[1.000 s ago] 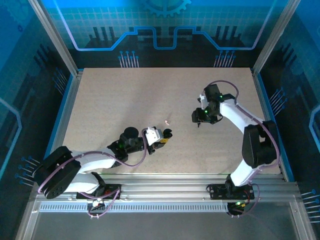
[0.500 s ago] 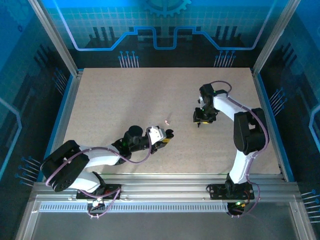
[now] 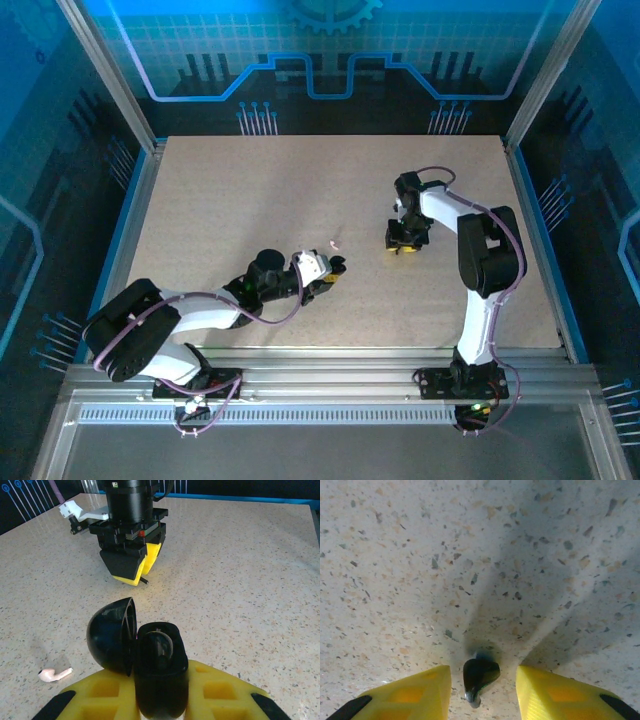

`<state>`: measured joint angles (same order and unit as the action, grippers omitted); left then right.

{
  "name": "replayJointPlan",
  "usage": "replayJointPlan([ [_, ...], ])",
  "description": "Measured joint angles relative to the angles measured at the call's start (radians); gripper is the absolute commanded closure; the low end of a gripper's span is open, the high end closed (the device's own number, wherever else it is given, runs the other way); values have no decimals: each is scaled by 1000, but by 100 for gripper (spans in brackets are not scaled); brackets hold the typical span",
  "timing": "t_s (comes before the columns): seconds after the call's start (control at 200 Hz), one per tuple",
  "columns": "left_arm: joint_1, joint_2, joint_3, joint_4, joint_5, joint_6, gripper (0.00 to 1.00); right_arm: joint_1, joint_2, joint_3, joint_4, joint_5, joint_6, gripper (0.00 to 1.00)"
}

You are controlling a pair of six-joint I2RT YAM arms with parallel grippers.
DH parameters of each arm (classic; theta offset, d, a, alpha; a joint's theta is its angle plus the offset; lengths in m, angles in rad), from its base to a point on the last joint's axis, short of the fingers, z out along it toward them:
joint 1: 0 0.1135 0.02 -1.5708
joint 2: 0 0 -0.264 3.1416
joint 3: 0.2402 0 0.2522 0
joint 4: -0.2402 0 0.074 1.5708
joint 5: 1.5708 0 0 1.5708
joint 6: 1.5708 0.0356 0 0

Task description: Insert the wireless bluetooth earbuds into the charging case

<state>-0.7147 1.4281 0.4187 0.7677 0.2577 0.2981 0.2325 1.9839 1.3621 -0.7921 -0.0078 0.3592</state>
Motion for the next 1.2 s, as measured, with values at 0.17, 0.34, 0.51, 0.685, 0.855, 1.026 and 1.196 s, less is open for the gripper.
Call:
replayJointPlan([
  [0.17, 2, 13, 0, 2, 0, -1, 86, 0, 5, 3, 6, 9, 0, 67],
  [0.34, 5, 18, 0, 8, 0, -3, 86, 3, 5, 5, 3, 28, 0, 74],
  [0.51, 5, 28, 0, 12, 0, -3, 86, 4, 8, 8, 7, 35, 0, 79],
  [0.685, 5, 29, 0, 23, 0, -3, 86, 5, 8, 11, 5, 39, 0, 82],
  [0.855, 5, 40, 6, 23, 0, -3, 86, 11, 4, 8, 14, 51, 1, 83],
  [1.026, 5, 82, 18, 39, 1, -4, 87, 13, -59, -49, 63, 54, 9, 83],
  [1.196, 5, 142, 23, 91, 1, -11, 87, 25, -227, -148, 123, 53, 27, 83],
])
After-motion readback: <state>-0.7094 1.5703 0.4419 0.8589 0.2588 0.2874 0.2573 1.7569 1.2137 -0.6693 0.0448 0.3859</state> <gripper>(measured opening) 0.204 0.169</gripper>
